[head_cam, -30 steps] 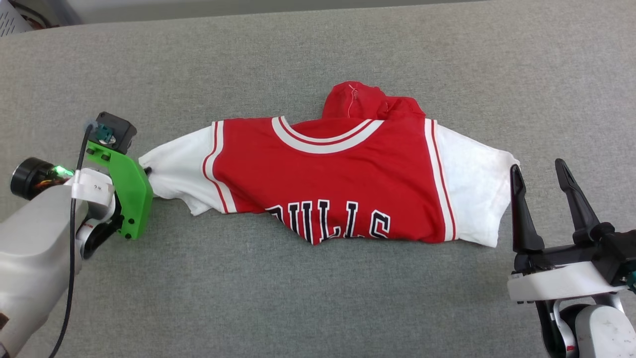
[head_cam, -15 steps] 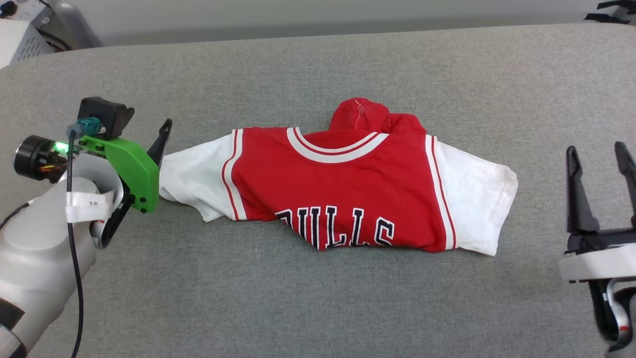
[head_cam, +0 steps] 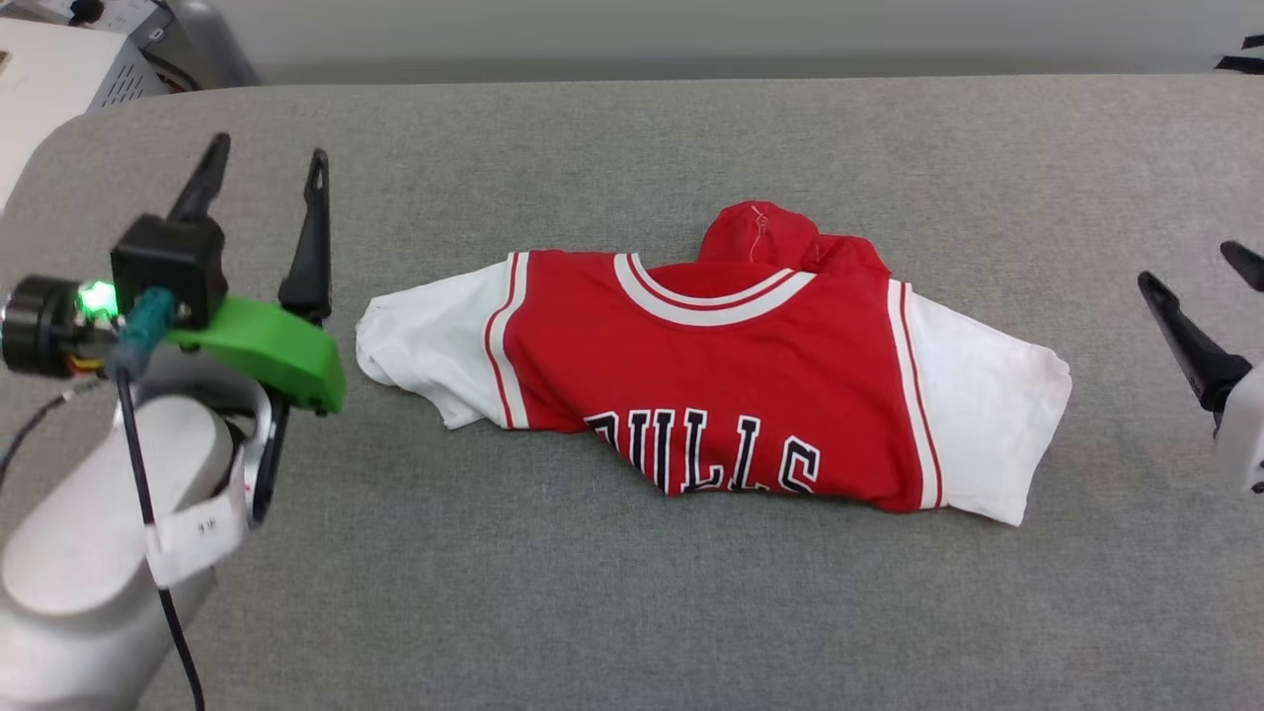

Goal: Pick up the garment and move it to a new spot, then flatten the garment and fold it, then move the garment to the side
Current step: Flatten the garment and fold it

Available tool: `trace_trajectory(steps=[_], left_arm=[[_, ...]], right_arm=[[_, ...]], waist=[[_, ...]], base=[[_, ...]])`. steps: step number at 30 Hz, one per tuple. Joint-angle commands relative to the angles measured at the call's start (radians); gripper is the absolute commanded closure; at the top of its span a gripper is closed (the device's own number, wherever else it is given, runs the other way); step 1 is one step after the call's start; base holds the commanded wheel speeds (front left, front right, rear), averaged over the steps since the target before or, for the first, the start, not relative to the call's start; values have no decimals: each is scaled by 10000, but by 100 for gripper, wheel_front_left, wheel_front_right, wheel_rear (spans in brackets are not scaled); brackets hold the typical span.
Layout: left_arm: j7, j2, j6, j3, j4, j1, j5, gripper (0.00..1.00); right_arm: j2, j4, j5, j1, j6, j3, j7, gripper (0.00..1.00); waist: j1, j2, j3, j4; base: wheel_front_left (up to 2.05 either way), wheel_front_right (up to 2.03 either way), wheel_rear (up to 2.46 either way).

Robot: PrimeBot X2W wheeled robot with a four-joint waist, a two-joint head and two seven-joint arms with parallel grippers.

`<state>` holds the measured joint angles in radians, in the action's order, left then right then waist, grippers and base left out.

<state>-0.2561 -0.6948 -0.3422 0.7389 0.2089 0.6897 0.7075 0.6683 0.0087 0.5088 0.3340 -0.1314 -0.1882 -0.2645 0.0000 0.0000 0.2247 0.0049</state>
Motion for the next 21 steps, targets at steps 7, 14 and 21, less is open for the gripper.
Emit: trace_trajectory(steps=[7,14,21], left_arm=[[-55,831,-475,-1653,-1279,-2344,-1677,0],[-56,1678,-29,-2694,-1561,-3157,-2682,0],[-56,2476,566,-3417,-1518,-3316,-3509,0]], right_arm=[[1342,596,2111,912,7,-1786,-2920,0],[1625,1526,2541,1838,7,-2806,-4000,0],[1369,2471,2576,2178,7,-4209,-4111,0]], waist=[[0,0,411,663],[0,0,973,1123],[0,0,1432,1441]], base=[[0,0,0],[0,0,0],[0,0,0]])
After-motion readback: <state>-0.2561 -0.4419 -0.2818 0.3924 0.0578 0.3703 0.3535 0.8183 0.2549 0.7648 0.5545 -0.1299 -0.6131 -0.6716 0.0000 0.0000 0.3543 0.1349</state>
